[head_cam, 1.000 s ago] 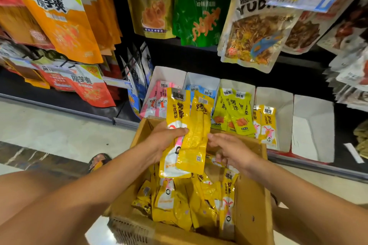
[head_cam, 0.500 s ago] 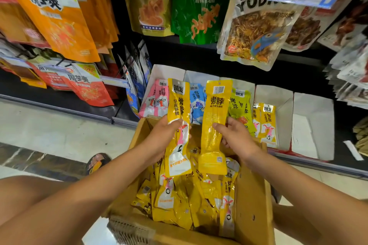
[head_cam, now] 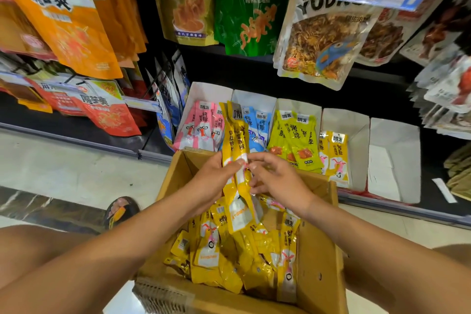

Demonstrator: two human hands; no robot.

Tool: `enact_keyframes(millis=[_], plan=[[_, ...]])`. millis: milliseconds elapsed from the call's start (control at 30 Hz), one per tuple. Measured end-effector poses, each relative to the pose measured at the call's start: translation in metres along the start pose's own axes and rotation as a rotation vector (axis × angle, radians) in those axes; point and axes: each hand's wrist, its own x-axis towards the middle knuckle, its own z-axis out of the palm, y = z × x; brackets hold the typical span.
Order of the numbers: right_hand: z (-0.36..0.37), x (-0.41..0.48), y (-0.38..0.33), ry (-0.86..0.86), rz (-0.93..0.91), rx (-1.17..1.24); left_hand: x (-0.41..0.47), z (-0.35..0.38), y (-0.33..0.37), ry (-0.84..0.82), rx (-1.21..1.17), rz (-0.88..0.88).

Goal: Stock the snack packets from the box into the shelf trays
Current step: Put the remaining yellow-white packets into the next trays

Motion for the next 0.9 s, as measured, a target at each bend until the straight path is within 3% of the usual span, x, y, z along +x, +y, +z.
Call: enact_keyframes(millis=[200, 367, 533, 733, 900], plan=[[-0.007, 0.003, -0.004, -0.069, -0.021, -0.036, 0.003, -0.004, -0.001, 0.100, 0.019, 0.032], [-0.022, 0.011, -0.013, 0.180, 0.011, -0.146, 0.011, -0.007, 0.000, 0.077, 0.011, 0.025], [-0.034, 0.006, -0.009, 0.050, 0.141, -0.125, 0.017, 0.001, 0.004, 0.039, 0.040, 0.061], [-0.062, -0.006, -0.011, 0.127, 0.190, 0.027, 0.025, 0.028, 0.004, 0.038, 0.191, 0.101], [-0.107, -0.018, -0.016, 0.229, 0.197, 0.009, 0.027, 0.039, 0.002, 0.098, 0.242, 0.028]])
